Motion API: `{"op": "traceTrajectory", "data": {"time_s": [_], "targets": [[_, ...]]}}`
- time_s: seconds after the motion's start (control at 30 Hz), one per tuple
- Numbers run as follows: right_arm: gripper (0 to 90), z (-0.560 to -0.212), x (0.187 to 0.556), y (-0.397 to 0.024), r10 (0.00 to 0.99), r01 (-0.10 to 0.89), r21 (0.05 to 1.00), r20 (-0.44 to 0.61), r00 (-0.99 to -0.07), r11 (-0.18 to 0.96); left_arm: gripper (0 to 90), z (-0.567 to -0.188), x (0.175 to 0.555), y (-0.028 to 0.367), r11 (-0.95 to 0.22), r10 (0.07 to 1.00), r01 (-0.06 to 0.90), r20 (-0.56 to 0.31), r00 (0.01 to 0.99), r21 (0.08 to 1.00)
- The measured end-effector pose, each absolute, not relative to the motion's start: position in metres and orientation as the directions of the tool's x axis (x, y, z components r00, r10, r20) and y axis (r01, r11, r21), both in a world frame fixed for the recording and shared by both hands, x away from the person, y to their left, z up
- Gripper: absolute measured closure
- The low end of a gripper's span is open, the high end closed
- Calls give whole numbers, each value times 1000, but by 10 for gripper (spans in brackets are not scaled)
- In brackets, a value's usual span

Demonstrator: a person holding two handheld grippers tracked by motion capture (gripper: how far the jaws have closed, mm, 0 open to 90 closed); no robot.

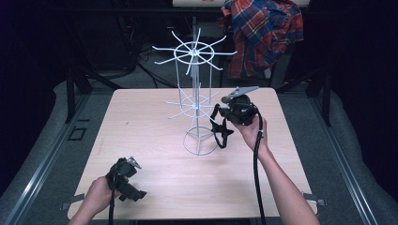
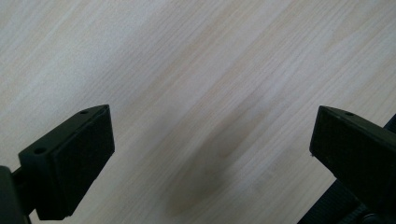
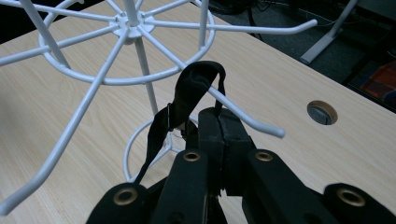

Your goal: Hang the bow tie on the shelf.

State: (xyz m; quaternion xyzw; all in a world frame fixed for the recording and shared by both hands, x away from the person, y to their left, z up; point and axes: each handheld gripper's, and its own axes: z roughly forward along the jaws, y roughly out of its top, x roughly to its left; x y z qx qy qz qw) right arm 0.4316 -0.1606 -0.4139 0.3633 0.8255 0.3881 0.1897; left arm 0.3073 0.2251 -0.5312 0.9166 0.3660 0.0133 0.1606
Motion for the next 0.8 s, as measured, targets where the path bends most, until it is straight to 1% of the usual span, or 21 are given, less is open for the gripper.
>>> {"op": "traceTrajectory", "data": {"time_s": [0.43,0.8], "targets": [[886,-417,435,-151,731,450,770,-31,-681,452,1,-531,302,234,-664,692,683,-94,716,305],[859,-420,436,-147,722,443,766,-39,-691,465,1,-531,302,233,-667,689,681,-98,718,303]]}}
